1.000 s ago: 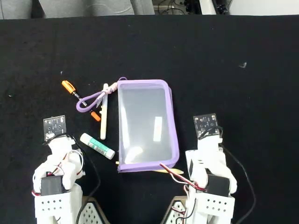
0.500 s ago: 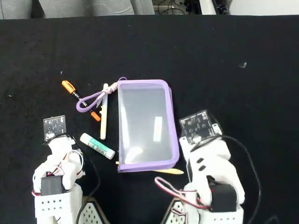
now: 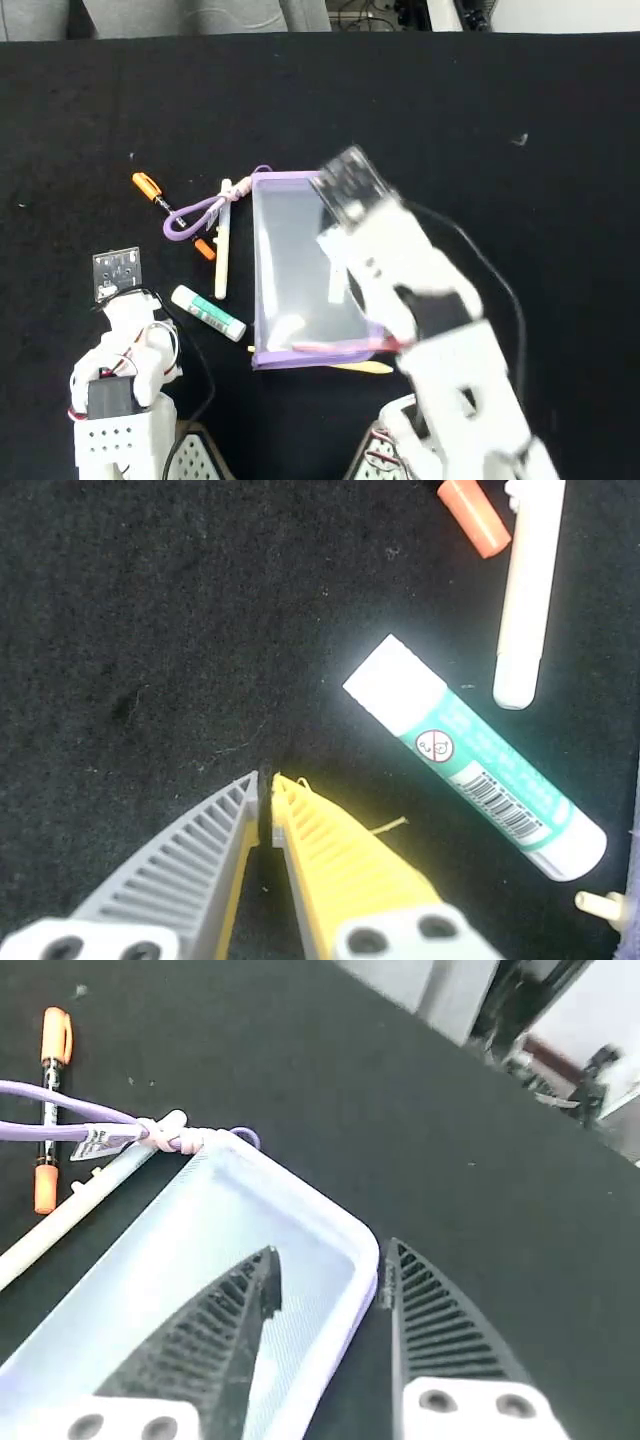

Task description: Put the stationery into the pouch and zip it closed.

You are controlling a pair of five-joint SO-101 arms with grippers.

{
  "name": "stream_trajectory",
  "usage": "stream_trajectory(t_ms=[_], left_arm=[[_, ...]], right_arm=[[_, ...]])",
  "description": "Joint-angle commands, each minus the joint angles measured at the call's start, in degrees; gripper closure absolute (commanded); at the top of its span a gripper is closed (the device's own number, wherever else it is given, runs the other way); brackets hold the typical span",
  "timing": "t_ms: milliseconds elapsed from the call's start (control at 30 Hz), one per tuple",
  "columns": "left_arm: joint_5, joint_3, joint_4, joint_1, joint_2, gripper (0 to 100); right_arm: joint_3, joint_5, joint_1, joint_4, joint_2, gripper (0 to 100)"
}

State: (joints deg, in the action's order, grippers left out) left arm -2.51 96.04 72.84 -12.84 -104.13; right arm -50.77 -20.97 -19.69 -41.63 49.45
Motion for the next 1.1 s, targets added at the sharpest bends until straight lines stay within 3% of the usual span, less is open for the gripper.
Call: stream_trajectory(t_ms=[0,567,833,1067], left_arm=[[0.0,1.36,0.26,0.22,-0.26,97],[0.0,1.36,0.26,0.22,-0.26,97],[0.0,1.36,0.26,0.22,-0.26,97],[0.0,1.36,0.26,0.22,-0.26,97]], right_arm=[[11.56,0.35,-2.46,4.57,-14.55,82.6],[49.89,-0.44,-7.21,2.64,-64.92,82.5],[64.66,-10.55,-8.97,-5.27,-80.13,82.7],[76.7,-6.42,-9.05,-5.63,-89.98,82.8]])
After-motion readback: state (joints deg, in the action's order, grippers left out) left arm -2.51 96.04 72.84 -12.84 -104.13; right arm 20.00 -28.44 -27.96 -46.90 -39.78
